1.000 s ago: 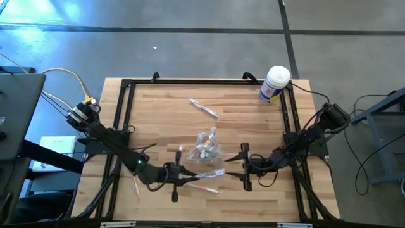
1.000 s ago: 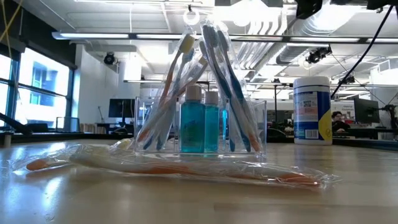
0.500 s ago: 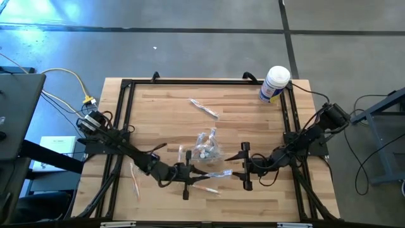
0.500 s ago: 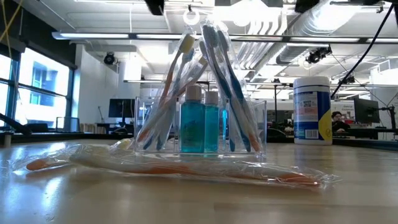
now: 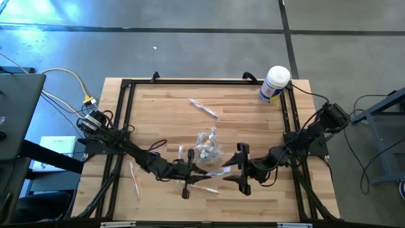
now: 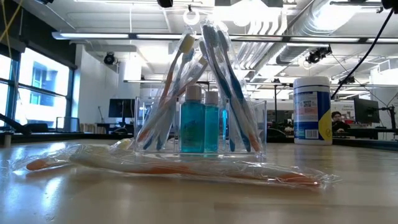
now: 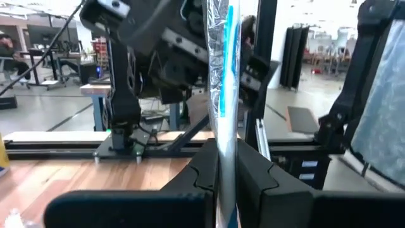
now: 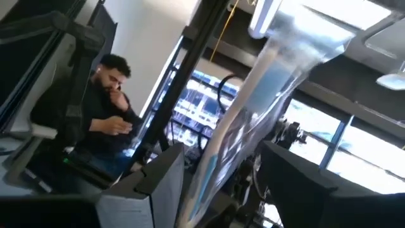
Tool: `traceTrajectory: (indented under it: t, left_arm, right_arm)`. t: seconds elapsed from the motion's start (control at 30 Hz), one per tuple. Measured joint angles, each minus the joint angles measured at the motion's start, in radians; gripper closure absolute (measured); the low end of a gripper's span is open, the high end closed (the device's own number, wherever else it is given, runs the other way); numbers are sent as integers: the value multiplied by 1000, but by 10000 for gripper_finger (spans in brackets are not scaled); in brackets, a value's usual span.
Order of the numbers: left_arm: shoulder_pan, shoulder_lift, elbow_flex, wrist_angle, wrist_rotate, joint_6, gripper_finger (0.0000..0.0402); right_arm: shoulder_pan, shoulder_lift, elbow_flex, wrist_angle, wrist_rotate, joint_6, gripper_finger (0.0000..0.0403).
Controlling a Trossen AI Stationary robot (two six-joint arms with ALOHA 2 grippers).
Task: Pick & Place toothbrushing station
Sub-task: Put the blue toothbrush into the transparent organizer
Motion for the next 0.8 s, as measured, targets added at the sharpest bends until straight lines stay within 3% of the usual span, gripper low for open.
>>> traceTrajectory:
  t: [0.3,0.53,0.7,0.8]
  left_arm:
    - [23,9,1,25,-2,-71,384]
    - [27,64,1,159,-6,-75,384]
    - [19,64,2,160,-11,-32,384]
    - [11,64,2,159,-46,-16,384]
  right_arm:
    - [3,0,6,-38,-44,40,201]
    - [-12,0,6,-39,-43,123,201]
    - [-10,0,6,-40,75,120,201]
    - [-11,0,6,-42,78,123,201]
